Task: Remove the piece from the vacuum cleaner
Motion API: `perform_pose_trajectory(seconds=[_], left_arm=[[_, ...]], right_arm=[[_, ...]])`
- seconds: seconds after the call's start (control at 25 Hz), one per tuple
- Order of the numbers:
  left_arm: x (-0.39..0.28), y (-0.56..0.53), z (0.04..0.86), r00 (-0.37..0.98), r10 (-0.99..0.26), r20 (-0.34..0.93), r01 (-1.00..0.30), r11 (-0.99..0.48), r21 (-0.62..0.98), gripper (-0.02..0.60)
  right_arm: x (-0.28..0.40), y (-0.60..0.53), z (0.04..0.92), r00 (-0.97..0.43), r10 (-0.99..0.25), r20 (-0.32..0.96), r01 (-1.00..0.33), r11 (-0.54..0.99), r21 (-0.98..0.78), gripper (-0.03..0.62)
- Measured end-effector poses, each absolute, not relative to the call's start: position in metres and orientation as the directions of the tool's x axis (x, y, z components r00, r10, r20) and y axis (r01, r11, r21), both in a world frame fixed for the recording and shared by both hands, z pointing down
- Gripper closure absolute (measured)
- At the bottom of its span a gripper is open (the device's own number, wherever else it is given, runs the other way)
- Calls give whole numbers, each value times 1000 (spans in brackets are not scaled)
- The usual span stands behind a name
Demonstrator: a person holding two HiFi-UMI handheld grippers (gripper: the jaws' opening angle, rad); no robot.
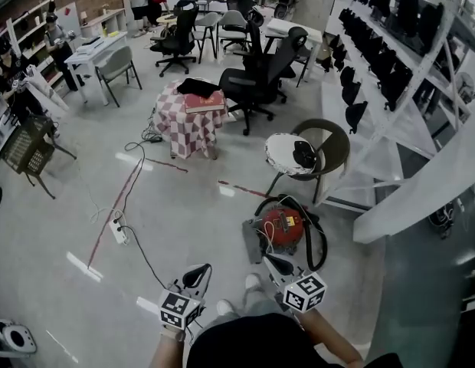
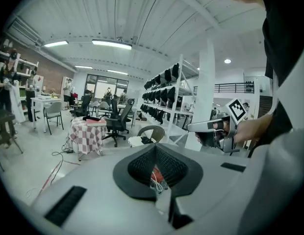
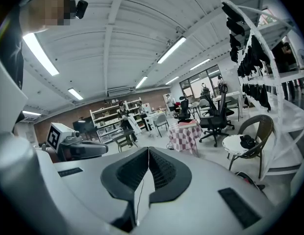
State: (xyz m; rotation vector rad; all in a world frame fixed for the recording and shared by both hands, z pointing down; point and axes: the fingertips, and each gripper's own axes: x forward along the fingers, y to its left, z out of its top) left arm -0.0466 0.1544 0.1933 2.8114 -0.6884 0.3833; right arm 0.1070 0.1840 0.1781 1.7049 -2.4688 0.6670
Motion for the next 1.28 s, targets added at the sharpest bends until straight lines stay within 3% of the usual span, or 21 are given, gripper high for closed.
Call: perform_pose_trajectory(seconds=[0.88,1.28], left_arm=[[-12,55,232,762,-491,422,-595,-789,156,565],[-8,45,260,640,-556,530,-721,-673,164,563]], right_arm=[[159,63,263,-454,-789,415,-885,346,-310,565],[191,40,340,-506,-684,525,-855,316,-412,565]])
